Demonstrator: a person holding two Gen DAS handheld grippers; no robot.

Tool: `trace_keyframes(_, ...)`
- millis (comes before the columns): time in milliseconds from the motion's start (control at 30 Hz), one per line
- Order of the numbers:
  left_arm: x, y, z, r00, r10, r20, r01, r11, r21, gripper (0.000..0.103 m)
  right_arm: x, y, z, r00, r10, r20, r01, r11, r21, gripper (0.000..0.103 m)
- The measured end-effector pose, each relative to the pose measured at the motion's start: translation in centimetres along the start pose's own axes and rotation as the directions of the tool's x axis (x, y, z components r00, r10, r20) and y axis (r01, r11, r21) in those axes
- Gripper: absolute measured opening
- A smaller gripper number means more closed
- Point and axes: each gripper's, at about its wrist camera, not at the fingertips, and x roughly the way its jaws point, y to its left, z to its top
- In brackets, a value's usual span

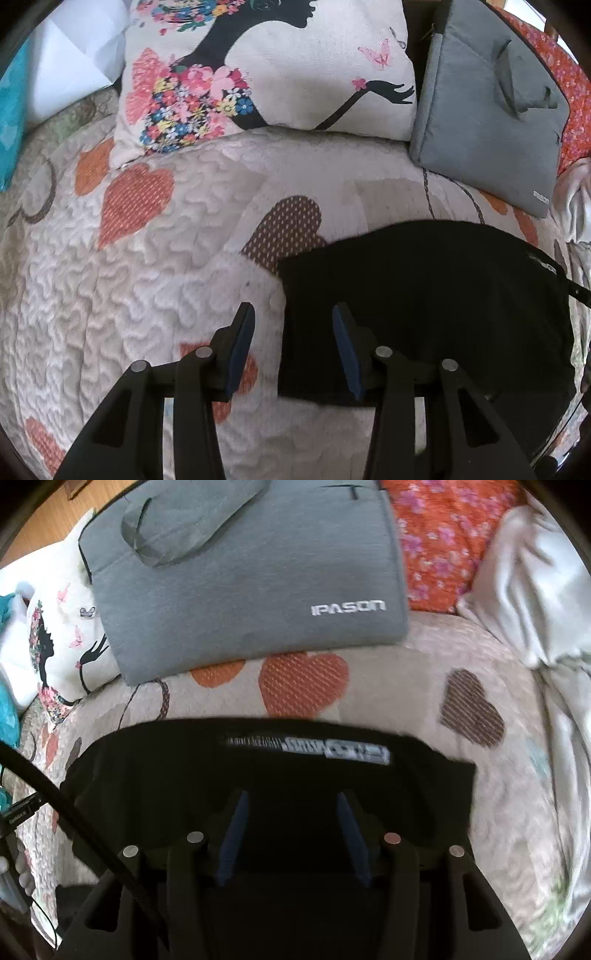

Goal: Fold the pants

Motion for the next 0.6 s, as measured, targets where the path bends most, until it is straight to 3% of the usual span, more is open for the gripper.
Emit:
trace_keyframes(67, 0.5, 0.0, 0.6, 1.000, -0.019, 0.008, 0.019, 1.000, -0.006, 0.055, 0.8, 0.5, 1.2, 1.000, 0.009, -0.002, -0.009, 1.000, -0.025, 0.059)
trace_keyframes(133, 1.2, 0.1, 1.3, 0.999, -0.042, 0.012, 0.042, 0.999, -0.019, 0.057, 1.8, 0.9, 2.5, 0.999, 0.037, -0.019, -0.038, 0.998, -0.052, 0.065)
trace_keyframes(233, 2.8, 0.3, 2.5, 0.994, -0.109, -0.002, 0.109, 0.993, -0.038, 0.057, 3.5, 1.6, 4.1, 0.996, 0.069, -0.063, -0.075, 0.992, -0.099, 0.066)
trace_keyframes(300, 4.2, -0.1, 3.2, 0.987, -0.156, -0.029, 0.155, 0.988, -0.025, 0.059, 4.6, 2.4, 4.9, 0.996, 0.048, -0.076, -0.060, 0.986, -0.157, 0.066)
trace_keyframes(400, 5.4, -1.3, 3.7, 0.991, -0.133, -0.023, 0.134, 0.990, 0.036, 0.071, 6.6, 3.2, 5.6, 0.994, 0.018, -0.112, -0.044, 0.973, -0.228, 0.067)
trace_keyframes(500, 6.2, -2.5, 4.1, 0.988, -0.150, -0.029, 0.152, 0.986, 0.072, 0.086, 7.6, 3.1, 6.2, 0.993, 0.037, -0.114, -0.064, 0.969, -0.239, 0.077)
trace_keyframes(567, 6.5, -3.6, 4.0, 0.994, -0.109, -0.032, 0.112, 0.988, 0.110, 0.086, 7.9, 3.1, 6.0, 0.992, 0.044, -0.119, -0.073, 0.967, -0.244, 0.080)
trace_keyframes(600, 6.6, -4.2, 3.9, 0.996, -0.081, -0.034, 0.085, 0.986, 0.140, 0.077, 7.8, 3.3, 5.8, 0.992, 0.047, -0.117, -0.076, 0.963, -0.259, 0.080)
